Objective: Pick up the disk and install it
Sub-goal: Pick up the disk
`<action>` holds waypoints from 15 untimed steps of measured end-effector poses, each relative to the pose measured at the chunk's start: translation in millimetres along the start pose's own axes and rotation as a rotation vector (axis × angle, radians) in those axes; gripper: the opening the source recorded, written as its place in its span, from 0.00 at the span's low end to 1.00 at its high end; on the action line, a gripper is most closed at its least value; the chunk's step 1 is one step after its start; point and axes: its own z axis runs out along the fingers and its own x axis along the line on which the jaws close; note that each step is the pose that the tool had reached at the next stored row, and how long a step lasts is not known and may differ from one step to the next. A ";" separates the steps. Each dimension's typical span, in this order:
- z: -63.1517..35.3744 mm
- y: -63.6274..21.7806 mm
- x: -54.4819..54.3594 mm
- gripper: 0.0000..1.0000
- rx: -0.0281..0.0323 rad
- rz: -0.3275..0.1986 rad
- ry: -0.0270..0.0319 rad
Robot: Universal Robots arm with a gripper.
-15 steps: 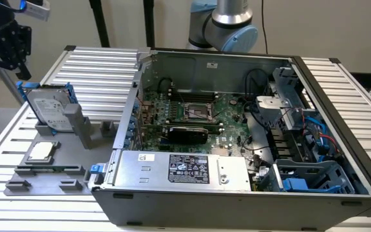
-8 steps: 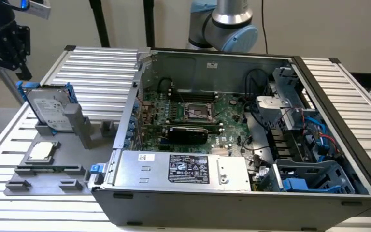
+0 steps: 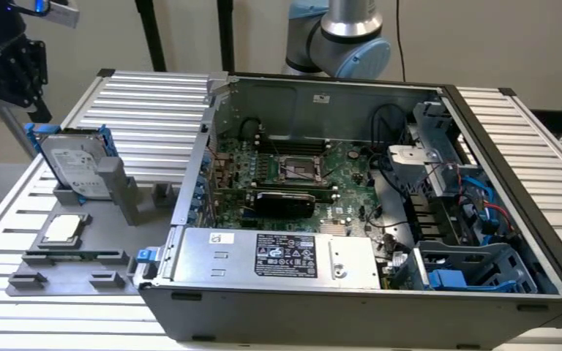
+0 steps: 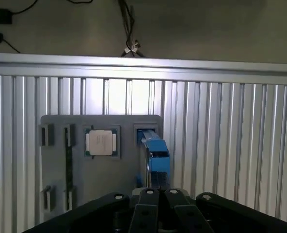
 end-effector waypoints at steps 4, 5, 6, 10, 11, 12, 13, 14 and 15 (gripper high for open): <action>1.8 -0.2 -0.6 1.00 0.0000 0.000 0.0002; 2.4 -0.3 -0.8 1.00 -0.0002 0.000 0.0002; 3.2 -0.3 -1.0 1.00 -0.0001 0.000 0.0002; 6.7 -0.3 -1.7 1.00 -0.0001 0.000 0.0002; 7.7 -0.3 -2.0 1.00 0.0000 0.000 0.0001; 8.8 -0.3 -2.4 1.00 0.0001 0.000 0.0001; 9.9 -0.3 -2.7 1.00 0.0000 0.000 0.0002; 11.2 -0.4 -3.1 1.00 0.0000 0.000 0.0002; 13.0 -0.4 -3.6 1.00 0.0000 0.000 0.0001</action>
